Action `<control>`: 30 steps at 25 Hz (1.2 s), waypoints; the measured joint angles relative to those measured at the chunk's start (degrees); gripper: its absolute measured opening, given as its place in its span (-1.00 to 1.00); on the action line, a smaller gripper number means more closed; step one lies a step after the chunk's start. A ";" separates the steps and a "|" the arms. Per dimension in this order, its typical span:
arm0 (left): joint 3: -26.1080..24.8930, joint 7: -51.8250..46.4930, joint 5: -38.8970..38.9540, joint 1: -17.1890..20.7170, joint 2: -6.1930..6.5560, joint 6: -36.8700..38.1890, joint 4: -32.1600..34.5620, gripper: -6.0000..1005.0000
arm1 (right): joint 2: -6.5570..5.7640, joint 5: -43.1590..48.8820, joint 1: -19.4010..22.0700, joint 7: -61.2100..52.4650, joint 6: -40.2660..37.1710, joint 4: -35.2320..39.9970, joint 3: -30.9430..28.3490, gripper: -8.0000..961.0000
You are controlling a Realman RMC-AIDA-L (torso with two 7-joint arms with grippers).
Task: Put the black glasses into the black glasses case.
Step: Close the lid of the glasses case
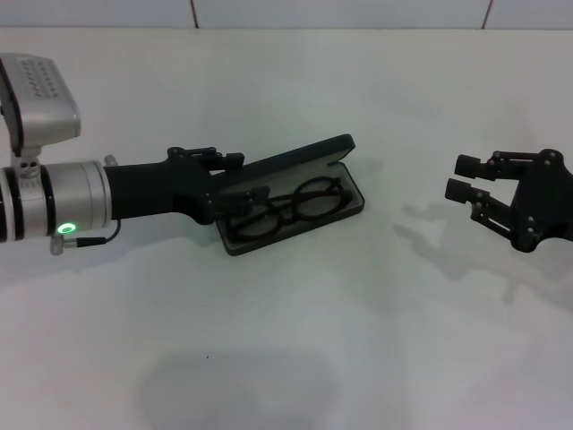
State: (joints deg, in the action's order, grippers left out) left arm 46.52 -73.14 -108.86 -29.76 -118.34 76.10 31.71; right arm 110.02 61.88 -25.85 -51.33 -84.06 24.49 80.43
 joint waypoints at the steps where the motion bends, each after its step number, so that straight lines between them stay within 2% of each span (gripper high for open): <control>1: 0.00 0.01 0.01 0.12 0.02 0.01 0.16 0.38 | 0.03 0.00 0.00 0.01 -0.01 0.01 -0.01 -0.38; 8: -0.46 1.42 4.20 2.01 -0.77 2.53 3.57 0.38 | 0.23 -0.20 0.04 0.07 0.02 0.35 -0.02 -0.37; 11: -0.47 -0.62 7.89 1.79 0.20 4.89 3.62 0.38 | 0.41 -0.32 0.31 0.08 -0.08 0.74 -0.02 -0.36; 14: -0.22 -7.24 9.64 0.21 1.25 3.43 3.96 0.38 | 0.67 -0.32 0.33 0.09 -0.31 0.78 -0.02 -0.35; 15: 0.11 -12.38 6.35 -2.20 1.82 -0.47 4.09 0.38 | 0.76 -0.25 0.33 0.12 -0.33 0.79 -0.02 -0.35; 16: 0.11 -12.38 6.35 -2.20 1.82 -0.47 4.09 0.38 | 0.84 -0.16 0.33 0.27 -0.33 0.79 -0.01 -0.35; 18: 0.20 -16.98 0.98 -4.60 1.89 -4.51 3.89 0.38 | 1.10 -0.09 0.32 0.74 -0.34 0.80 0.05 -0.34; 20: 0.22 -20.36 -4.51 -6.70 1.53 -7.12 3.75 0.38 | 1.44 -0.08 0.34 1.21 -0.34 0.81 0.14 -0.34; 21: 0.22 -20.36 -4.51 -6.70 1.53 -7.12 3.75 0.38 | 1.54 -0.07 0.40 1.31 -0.34 0.82 0.15 -0.34; 22: 0.24 -21.67 -7.61 -7.84 0.86 -7.77 3.75 0.38 | 1.60 -0.07 0.46 1.37 -0.36 0.82 0.15 -0.34; 25: 0.54 -21.78 -10.25 -8.64 -0.42 -7.92 4.18 0.38 | 1.78 0.08 0.58 1.77 -0.40 0.67 0.29 -0.33; 30: 1.89 -21.15 -10.29 -8.38 -0.64 -7.92 4.07 0.38 | 2.40 0.99 0.97 2.50 -0.49 0.84 0.20 -0.32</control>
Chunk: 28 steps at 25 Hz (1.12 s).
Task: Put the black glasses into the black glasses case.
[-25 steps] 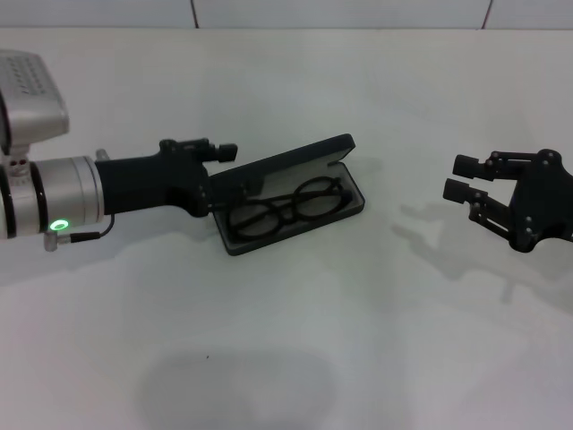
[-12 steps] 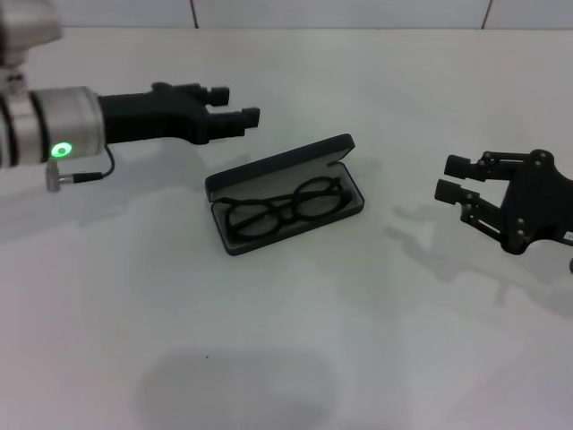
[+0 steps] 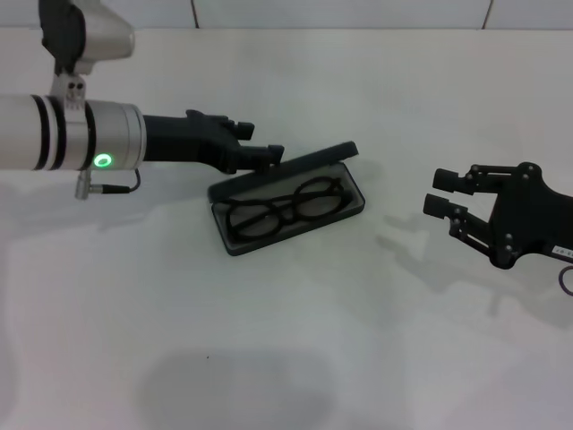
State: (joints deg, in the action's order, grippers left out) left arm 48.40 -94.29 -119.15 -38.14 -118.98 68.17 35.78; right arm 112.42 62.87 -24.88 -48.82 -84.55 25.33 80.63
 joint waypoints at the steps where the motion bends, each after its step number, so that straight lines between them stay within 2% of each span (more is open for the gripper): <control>1: 0.46 0.11 0.06 0.20 -0.06 0.00 0.03 0.38 | 0.04 0.00 0.00 0.09 0.00 0.00 -0.02 -0.32; 8: 4.44 3.88 -0.05 2.93 -0.61 0.00 -0.37 0.38 | 0.44 0.01 -0.04 0.20 0.20 0.01 0.02 -0.30; 11: 4.95 6.58 2.81 4.23 -0.75 0.89 -0.34 0.38 | 0.57 0.04 -0.30 0.22 0.44 0.01 0.14 -0.29; 13: 4.92 10.62 7.99 5.71 -0.66 4.09 0.18 0.38 | 0.65 0.29 -0.52 0.23 -0.03 0.02 0.17 -0.29; 15: 4.77 18.19 16.21 8.37 -0.13 11.70 0.93 0.38 | 0.89 0.53 -0.87 0.24 -1.44 0.16 0.17 -0.28; 19: 4.60 31.38 25.20 13.60 2.03 26.76 -0.17 0.39 | 2.56 0.81 -2.38 0.20 -3.66 0.44 0.55 -0.28; 21: 4.48 37.50 25.66 15.75 2.56 32.33 -1.39 0.39 | 3.19 1.59 -3.47 0.28 -3.88 0.81 2.32 -0.20; 23: 4.49 41.16 25.58 17.54 2.55 35.16 -1.92 0.40 | 3.35 1.98 -3.95 0.33 -3.75 0.92 3.90 -0.12; 28: 4.76 43.02 22.85 19.71 2.05 35.97 -2.73 0.40 | 3.77 1.89 -5.73 2.71 -1.52 -1.36 6.29 0.08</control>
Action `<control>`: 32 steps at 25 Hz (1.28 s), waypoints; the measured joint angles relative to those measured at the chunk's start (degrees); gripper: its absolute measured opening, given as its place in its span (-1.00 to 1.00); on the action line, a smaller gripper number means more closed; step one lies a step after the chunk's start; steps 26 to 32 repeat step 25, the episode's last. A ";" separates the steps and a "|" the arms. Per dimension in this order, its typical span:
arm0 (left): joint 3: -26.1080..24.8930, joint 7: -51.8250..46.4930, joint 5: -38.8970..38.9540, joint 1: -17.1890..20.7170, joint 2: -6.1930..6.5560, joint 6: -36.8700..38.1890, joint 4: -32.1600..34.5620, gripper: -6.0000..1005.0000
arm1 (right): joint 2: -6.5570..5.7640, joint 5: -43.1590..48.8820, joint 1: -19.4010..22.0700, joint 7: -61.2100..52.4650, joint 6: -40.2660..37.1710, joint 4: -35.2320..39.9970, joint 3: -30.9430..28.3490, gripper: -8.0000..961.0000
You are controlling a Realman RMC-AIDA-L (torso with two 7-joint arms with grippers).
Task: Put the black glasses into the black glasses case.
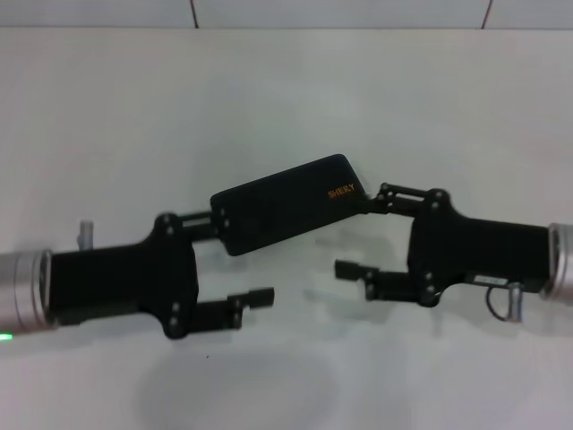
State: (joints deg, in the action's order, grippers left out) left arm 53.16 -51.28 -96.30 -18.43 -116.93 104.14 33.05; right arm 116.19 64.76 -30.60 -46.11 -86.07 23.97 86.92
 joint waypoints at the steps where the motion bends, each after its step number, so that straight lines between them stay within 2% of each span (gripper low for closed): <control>1: 0.02 0.04 -0.37 0.22 -0.04 0.12 -0.34 0.40 | 0.05 -0.28 -0.26 0.71 0.31 -0.20 0.67 0.12; 8: -0.08 1.51 -0.82 0.96 -0.54 0.23 -0.73 0.41 | 0.08 -1.97 -0.09 3.00 1.79 -0.41 1.67 0.63; 13: -0.23 1.72 -0.79 0.61 -0.54 0.30 -0.93 0.41 | 0.08 -2.00 0.04 3.50 1.66 -0.75 1.73 0.87; 32: -0.35 1.93 -0.38 0.51 -0.63 0.28 -1.06 0.41 | 0.08 -2.62 -0.49 4.51 2.02 -0.79 3.29 0.87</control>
